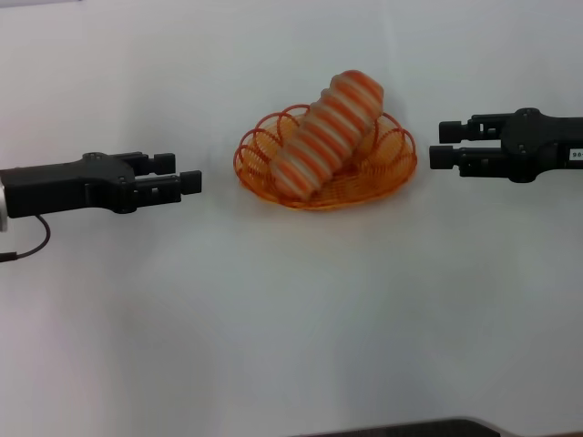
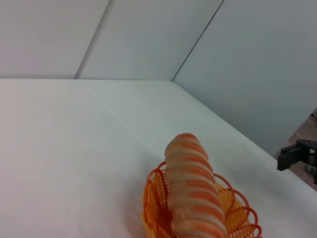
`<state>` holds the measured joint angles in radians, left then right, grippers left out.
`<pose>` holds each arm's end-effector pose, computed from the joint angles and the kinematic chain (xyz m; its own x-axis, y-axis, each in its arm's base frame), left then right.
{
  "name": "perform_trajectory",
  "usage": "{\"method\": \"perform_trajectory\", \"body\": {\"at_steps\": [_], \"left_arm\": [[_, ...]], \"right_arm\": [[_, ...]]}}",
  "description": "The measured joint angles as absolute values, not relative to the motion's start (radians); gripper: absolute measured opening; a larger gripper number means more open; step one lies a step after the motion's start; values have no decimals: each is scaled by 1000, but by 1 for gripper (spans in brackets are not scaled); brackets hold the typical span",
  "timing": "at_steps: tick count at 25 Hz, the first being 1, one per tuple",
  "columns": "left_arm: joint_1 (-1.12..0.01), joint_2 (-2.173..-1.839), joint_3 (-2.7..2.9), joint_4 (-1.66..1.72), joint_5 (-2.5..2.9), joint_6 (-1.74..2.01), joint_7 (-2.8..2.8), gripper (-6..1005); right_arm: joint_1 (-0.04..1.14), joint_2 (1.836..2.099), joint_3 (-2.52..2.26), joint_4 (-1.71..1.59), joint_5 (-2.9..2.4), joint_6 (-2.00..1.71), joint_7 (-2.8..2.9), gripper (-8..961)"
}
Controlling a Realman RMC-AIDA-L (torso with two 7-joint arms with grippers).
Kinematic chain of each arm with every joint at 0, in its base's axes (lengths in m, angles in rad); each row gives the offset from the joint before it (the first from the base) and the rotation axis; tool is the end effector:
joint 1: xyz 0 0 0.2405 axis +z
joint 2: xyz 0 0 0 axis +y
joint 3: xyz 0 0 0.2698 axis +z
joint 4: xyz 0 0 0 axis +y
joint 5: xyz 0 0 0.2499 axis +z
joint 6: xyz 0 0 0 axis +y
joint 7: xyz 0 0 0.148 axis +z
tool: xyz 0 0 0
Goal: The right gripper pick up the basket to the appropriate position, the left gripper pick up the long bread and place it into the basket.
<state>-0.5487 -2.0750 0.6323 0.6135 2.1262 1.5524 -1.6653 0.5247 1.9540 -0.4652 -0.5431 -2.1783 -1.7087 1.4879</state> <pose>-0.3079 0.3636 -0.0187 0.6362 0.6232 0.4548 0.6942 -0.7196 0.0150 0.3407 0.3459 0.0388 0.6874 -0.5239 -0.5030 -0.6202 -0.7838 -0.0312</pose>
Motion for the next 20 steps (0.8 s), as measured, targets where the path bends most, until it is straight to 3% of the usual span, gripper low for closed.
{"method": "perform_trajectory", "body": {"at_steps": [20], "left_arm": [[-556, -2074, 633, 614, 2126, 1560, -1670, 694]], "right_arm": [[537, 1956, -468, -543, -2178, -1699, 1486, 599]]}}
